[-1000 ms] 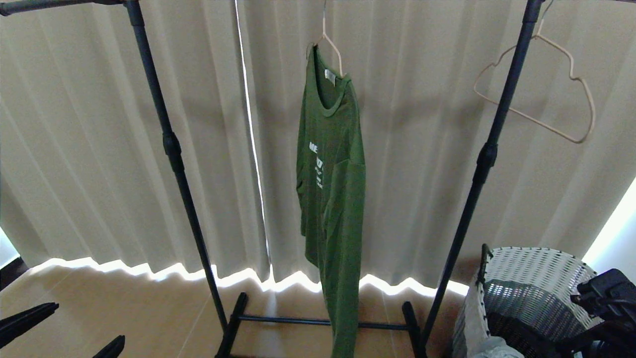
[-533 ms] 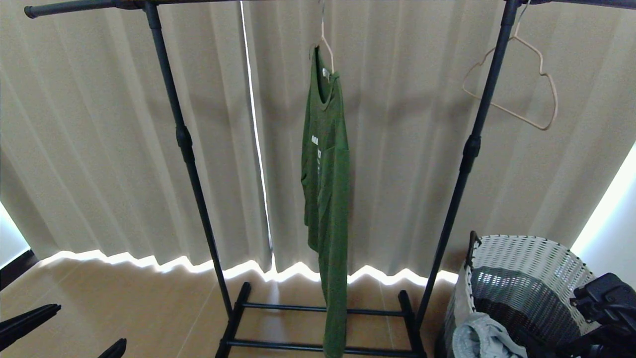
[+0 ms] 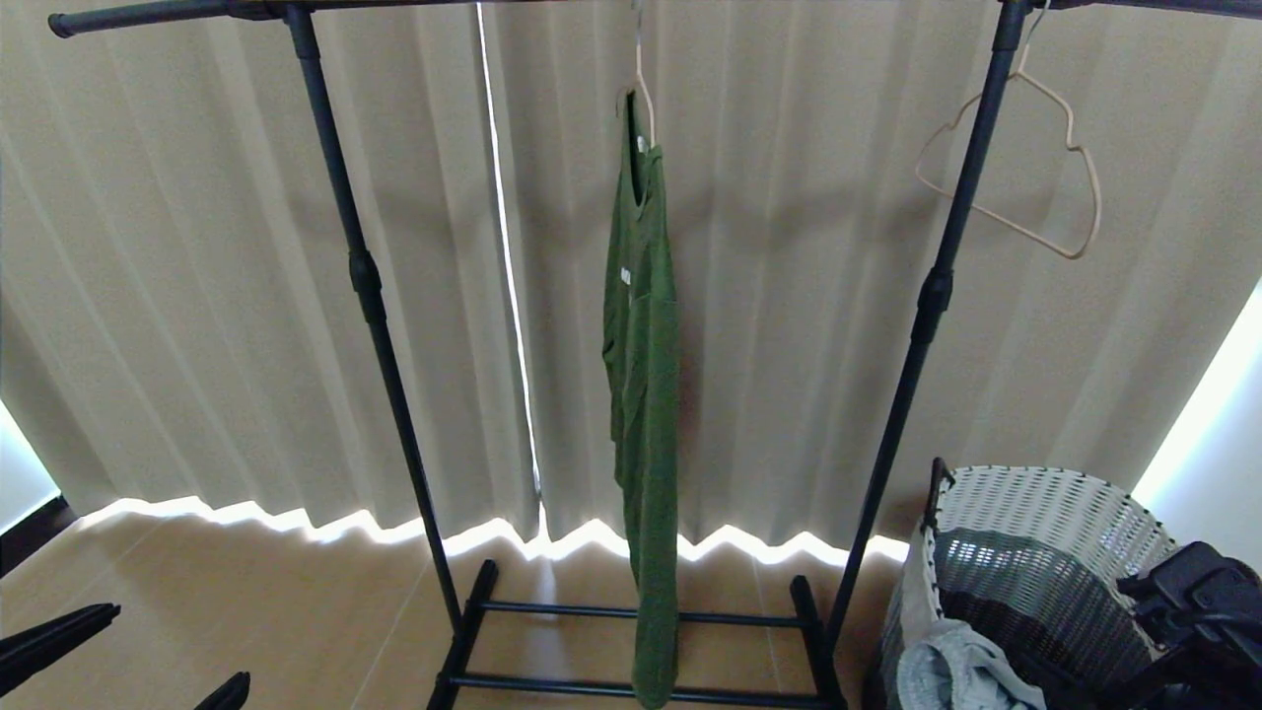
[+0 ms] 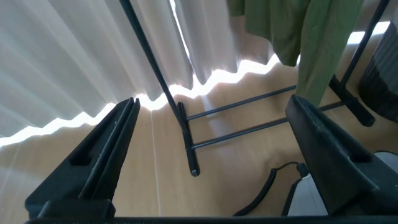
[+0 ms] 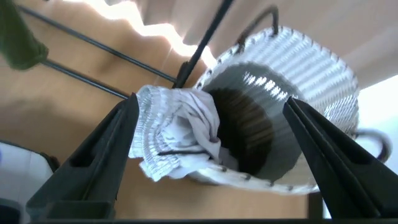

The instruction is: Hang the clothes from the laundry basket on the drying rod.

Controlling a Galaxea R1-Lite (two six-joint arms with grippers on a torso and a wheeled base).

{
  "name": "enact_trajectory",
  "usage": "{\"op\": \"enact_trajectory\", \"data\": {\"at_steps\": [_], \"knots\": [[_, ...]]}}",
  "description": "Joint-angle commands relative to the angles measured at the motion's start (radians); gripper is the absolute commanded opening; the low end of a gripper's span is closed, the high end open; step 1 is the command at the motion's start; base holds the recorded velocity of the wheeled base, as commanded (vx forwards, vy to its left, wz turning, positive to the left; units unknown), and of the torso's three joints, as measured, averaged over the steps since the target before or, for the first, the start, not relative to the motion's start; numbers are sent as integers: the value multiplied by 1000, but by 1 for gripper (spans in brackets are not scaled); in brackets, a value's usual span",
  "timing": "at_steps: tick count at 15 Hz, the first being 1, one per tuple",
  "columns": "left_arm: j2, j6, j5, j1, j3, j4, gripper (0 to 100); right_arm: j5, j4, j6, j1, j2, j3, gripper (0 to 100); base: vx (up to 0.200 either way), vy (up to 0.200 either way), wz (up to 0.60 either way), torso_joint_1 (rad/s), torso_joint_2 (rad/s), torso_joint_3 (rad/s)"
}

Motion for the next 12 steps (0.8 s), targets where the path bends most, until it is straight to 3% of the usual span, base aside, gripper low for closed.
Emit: {"op": "enact_trajectory", "data": {"at_steps": [1,2,3,6,11,12], "knots": [[4,0,0,0,0,-1,100,-34,38,-148,14,-32,-66,100,0,0,0,0,0,0],[4,0,0,0,0,-1,100,-34,38,-148,14,-32,-66,100,0,0,0,0,0,0],[1,0,0,0,0,-1,100,-74,250,-279,14,-23,-172,100,0,0,0,0,0,0],[3,0,0,0,-2,-1,100,-65,531,-291,78,85,-338,100,0,0,0,0,0,0],[12,-3,0,0,-20,-1,100,-75,545,-202,169,390,-435,100,0,0,0,0,0,0],[35,-8,0,2,-46,-1,100,-115,543,-181,189,474,-444,100,0,0,0,0,0,0]]}}
